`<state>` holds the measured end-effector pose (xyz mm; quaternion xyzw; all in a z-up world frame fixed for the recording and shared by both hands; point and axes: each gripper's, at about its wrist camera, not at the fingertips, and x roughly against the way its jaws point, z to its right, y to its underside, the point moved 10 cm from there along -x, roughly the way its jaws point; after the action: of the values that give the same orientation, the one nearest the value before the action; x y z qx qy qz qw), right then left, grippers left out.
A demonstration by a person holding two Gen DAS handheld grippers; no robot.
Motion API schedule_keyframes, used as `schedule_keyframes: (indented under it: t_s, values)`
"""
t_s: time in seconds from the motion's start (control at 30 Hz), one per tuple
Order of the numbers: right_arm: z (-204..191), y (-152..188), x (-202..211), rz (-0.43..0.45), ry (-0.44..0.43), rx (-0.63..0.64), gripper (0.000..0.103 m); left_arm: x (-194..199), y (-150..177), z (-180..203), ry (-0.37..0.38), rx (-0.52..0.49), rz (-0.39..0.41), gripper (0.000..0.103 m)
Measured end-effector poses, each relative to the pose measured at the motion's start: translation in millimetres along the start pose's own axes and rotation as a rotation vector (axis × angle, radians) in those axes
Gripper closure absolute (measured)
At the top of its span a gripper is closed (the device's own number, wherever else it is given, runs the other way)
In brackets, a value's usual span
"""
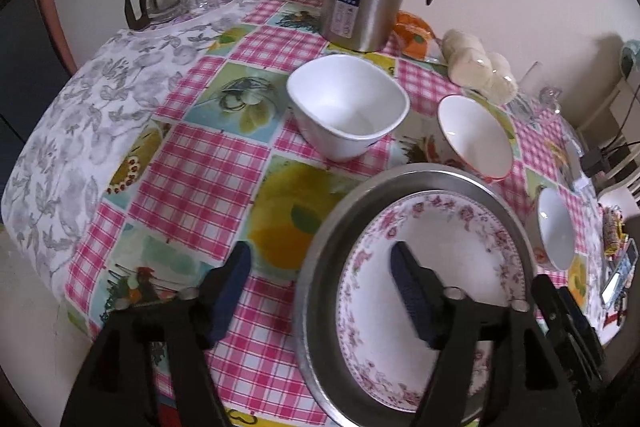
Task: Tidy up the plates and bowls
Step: 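Lower the plate into the steel basin and open both tools, then move both tools to the rim of the white red-rimmed bowl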
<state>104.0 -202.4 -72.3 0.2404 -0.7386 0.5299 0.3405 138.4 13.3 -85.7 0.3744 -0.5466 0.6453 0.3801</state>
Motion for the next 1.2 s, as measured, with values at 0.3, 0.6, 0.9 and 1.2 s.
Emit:
schedule_keyframes:
  t_s: [0.3,0.6,0.9,1.2]
  values:
    - [0.2,-0.3,-1.6,0.009,0.006,0.017,0.011,-3.4,-1.8,-1.4,-0.04,-0.024,0.019,0.018]
    - [0.8,-1.3,-1.9,0.018,0.012,0.028,0.0,-5.5,-3.9,-5.6,-0.078,-0.038,0.037,0.008]
    - [2.8,-1.5,-2.7,0.021,0.019,0.03,0.0,-2.1,-11.9,-17.4,-0.129,-0.027,0.094,0.006]
    - [5.2,-12.7,-2.3,0.053,0.013,0.029,0.0,4.0,-37.5,-14.2,-0.11,-0.012,0.181,0.005]
